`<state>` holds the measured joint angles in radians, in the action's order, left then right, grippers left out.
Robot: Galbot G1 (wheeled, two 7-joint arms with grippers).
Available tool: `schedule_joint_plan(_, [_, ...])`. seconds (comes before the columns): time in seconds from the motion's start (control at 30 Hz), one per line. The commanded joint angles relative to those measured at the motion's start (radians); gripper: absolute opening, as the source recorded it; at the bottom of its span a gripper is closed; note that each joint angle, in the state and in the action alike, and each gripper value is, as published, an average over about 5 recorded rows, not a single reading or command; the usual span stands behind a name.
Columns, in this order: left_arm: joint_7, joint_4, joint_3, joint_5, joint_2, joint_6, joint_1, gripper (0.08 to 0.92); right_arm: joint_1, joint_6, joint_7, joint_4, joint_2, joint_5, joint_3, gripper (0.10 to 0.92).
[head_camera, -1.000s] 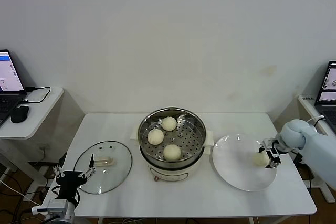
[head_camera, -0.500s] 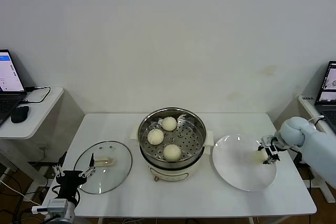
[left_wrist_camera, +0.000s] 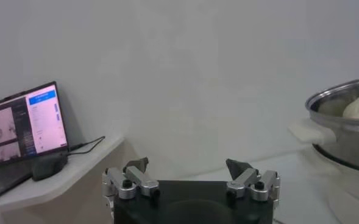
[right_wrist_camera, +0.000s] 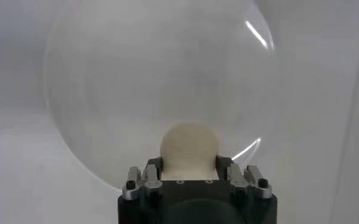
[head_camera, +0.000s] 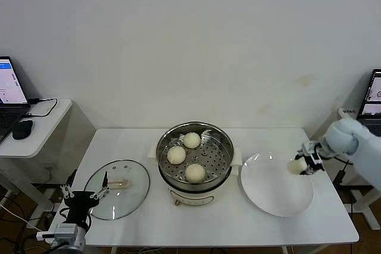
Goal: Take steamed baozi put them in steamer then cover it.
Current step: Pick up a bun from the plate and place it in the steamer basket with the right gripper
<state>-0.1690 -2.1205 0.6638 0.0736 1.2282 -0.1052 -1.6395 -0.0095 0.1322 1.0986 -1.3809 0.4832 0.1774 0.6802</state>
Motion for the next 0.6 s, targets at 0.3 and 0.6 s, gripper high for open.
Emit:
schedule_joint_plan(0.3, [0.001,-0.006,-0.008,0.007,-0.012,-0.002,0.012,0.823,0.814,0.281,-0.149,-0.276,0.166,-0.592,0.615,0.576])
schedule_joint_plan(0.6, [0.001,-0.005,-0.005,0.013,-0.009,-0.002,0.014,0.823,0.744,0.522,-0.349,-0.298,0.356,-0.822,0.665,0.577])
